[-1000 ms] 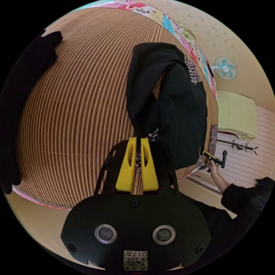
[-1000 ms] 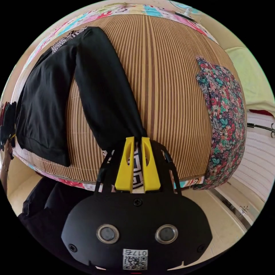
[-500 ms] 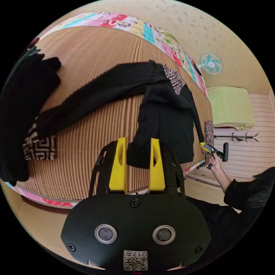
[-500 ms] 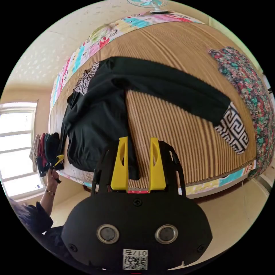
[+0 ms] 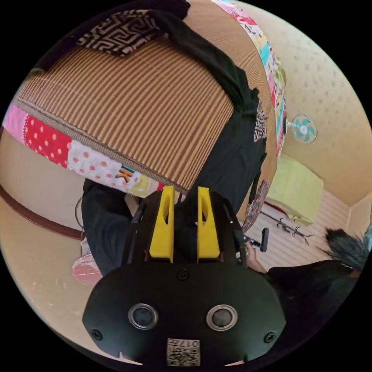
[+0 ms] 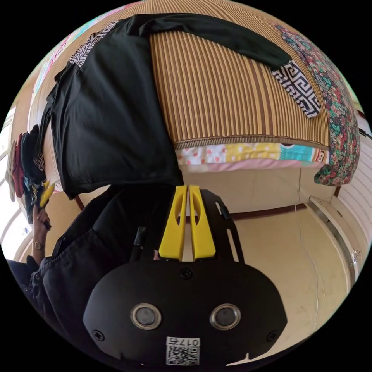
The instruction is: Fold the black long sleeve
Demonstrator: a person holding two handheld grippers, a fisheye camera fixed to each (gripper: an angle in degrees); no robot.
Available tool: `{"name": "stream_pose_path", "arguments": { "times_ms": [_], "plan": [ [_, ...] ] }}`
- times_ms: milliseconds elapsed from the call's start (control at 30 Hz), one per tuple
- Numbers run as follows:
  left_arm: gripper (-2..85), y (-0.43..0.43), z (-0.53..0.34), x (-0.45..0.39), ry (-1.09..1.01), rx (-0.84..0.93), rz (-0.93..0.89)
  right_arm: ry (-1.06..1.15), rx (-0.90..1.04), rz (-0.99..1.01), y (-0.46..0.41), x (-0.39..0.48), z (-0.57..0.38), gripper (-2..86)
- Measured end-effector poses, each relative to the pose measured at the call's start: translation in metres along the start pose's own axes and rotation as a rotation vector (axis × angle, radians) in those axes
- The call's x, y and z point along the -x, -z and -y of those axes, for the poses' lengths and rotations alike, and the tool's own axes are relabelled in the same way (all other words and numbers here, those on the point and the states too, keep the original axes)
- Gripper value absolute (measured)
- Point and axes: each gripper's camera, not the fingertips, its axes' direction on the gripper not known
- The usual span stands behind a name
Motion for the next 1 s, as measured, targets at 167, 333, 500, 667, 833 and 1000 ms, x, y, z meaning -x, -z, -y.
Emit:
{"name": "stream_pose_path", "arguments": {
  "times_ms": [167, 333, 500, 667, 833, 1000],
  "plan": [
    [11.1, 0.063, 0.083, 0.001, -0.022, -0.270, -0.028, 0.028, -0.036, 0.083, 0.030, 0.001, 0.020, 1.0],
    [10.7, 0.059, 0.151, 0.026, 0.146, -0.360, -0.136, 0.148, -0.115, 0.109, 0.066, 0.033, 0.053, 0.9],
    [0.7, 0.080, 0.135, 0.005, 0.109, -0.600, -0.277, 0.266, -0.201, 0.153, 0.101, 0.076, 0.075, 0.9],
    [1.0, 0.060, 0.077, -0.183, -0.492, -0.661, 0.088, 0.263, -0.221, 0.247, 0.109, 0.088, 0.069, 1.0],
    [6.1, -0.154, -0.008, -0.294, -1.079, -0.204, 0.354, 0.143, -0.205, 0.340, 0.099, 0.056, 0.057, 1.7],
    [6.6, -0.267, -0.070, -0.237, -1.191, 0.154, 0.435, -0.034, -0.240, 0.417, 0.104, -0.017, 0.055, 3.0]
  ]
}}
